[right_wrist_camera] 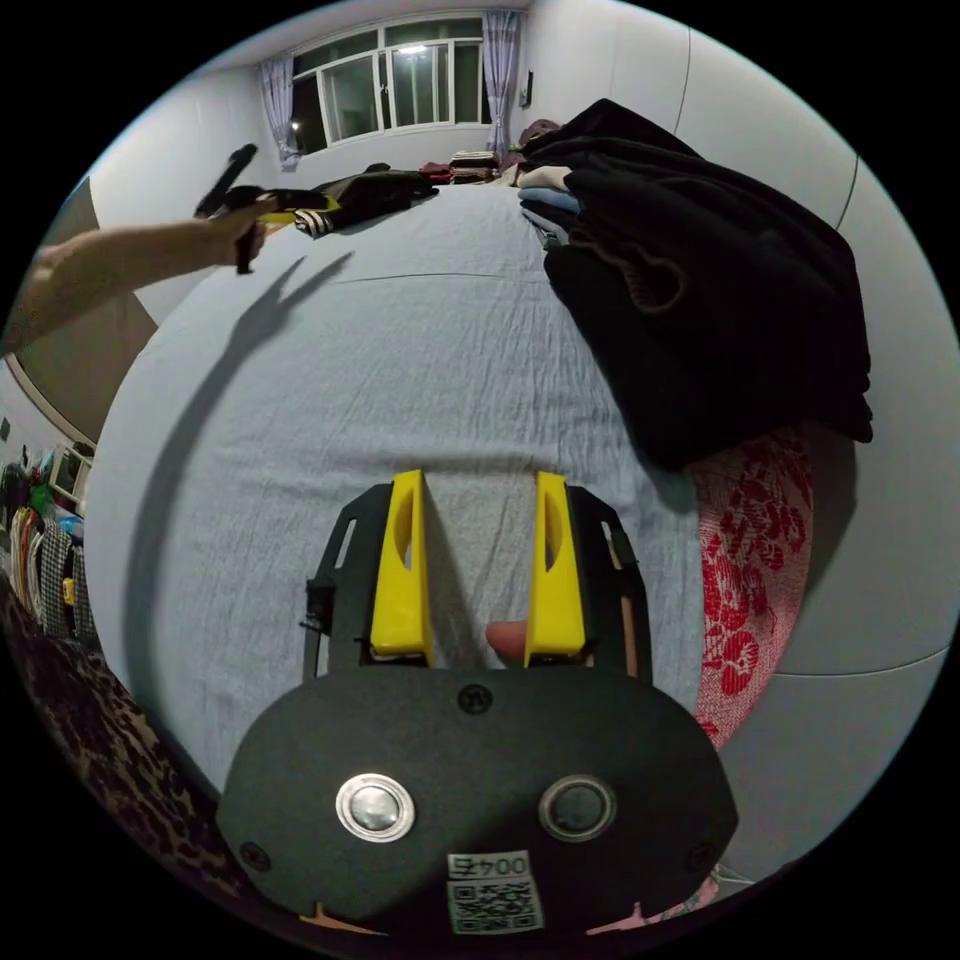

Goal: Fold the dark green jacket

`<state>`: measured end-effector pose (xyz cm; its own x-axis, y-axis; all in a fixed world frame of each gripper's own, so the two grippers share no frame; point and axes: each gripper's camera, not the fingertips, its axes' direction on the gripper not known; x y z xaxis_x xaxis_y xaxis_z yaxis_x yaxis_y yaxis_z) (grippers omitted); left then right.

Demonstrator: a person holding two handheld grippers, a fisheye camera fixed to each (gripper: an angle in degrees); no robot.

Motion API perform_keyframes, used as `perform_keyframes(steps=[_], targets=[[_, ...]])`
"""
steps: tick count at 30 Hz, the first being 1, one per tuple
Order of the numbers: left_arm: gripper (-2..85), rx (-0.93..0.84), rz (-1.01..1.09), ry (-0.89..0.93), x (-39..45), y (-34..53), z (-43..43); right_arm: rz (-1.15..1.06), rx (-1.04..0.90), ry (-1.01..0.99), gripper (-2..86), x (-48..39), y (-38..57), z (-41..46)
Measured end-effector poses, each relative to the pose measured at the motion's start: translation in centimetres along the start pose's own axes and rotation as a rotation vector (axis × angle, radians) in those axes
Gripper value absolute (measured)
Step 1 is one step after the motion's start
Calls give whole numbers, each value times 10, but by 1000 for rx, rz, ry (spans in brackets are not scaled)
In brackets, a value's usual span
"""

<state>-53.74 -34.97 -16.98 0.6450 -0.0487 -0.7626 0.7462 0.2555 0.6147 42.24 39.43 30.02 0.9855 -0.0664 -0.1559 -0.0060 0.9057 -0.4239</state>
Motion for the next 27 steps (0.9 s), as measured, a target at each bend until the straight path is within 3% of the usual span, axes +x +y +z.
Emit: perform_keyframes(steps=[6,7,11,17,21,24,27], targets=[[140,-110,73,-160,2,-55,57,10,0,-1,159,7,-14,-10],[95,-91,64,-115,-6,-61,50,11,0,-2,159,9,-17,-12],[48,67,-10,66,-43,-74,0,16,1,-1,158,15,-24,-17],[32,334,-44,214,-109,-73,-149,55,4,2,138,32,-38,-24],[30,535,78,361,-110,-18,-294,148,15,-21,98,58,-44,-29],[32,604,182,475,-90,31,-387,234,40,-166,82,91,-45,-33],[37,517,141,608,-74,69,-410,335,79,-429,117,128,-40,-36]])
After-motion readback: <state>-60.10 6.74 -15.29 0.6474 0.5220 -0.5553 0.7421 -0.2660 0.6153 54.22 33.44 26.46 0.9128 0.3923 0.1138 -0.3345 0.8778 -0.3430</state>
